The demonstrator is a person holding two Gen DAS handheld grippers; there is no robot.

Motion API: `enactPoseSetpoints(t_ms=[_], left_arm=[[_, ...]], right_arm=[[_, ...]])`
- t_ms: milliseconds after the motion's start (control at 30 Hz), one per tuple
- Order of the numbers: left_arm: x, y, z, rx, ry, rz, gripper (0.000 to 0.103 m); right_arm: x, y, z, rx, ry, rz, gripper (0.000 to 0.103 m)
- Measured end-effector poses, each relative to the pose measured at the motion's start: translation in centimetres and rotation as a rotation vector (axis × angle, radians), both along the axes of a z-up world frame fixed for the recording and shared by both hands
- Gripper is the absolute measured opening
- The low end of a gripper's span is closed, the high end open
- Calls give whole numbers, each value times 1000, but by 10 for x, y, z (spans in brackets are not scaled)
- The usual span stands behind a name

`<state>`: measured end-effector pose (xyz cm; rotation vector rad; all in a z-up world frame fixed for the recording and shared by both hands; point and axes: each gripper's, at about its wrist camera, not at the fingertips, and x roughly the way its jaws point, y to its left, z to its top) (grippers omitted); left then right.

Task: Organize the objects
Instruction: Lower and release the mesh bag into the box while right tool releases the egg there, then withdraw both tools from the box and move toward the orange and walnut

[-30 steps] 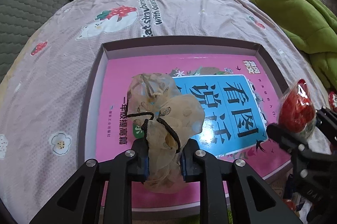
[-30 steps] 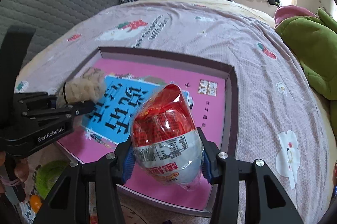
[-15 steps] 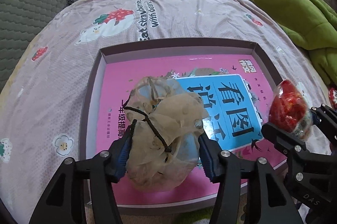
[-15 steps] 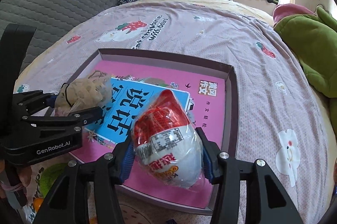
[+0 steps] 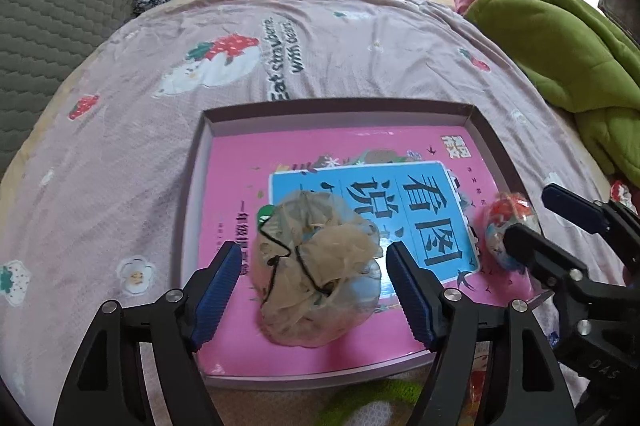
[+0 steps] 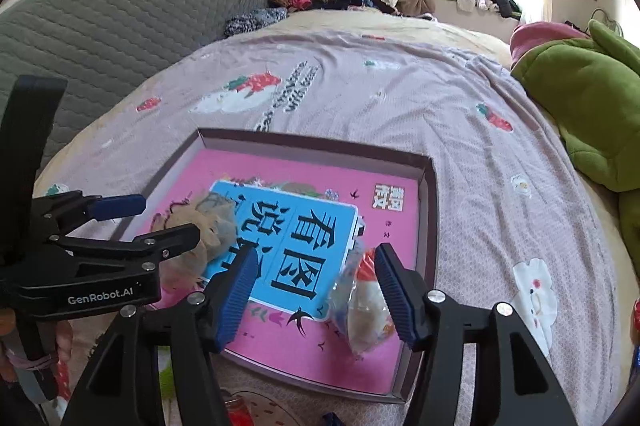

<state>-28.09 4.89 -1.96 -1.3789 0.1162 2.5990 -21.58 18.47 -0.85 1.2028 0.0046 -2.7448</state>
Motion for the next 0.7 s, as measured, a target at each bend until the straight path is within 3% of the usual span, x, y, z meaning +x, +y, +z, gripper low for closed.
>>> enactPoseSetpoints(t_ms=[433, 700], left_arm=[[61, -26, 72, 50, 170, 46, 76], [99, -38, 91, 70, 210, 53, 76]], right_arm=[[47, -7, 65, -36, 100, 15, 61], [89, -14, 98, -29, 160, -2, 61]])
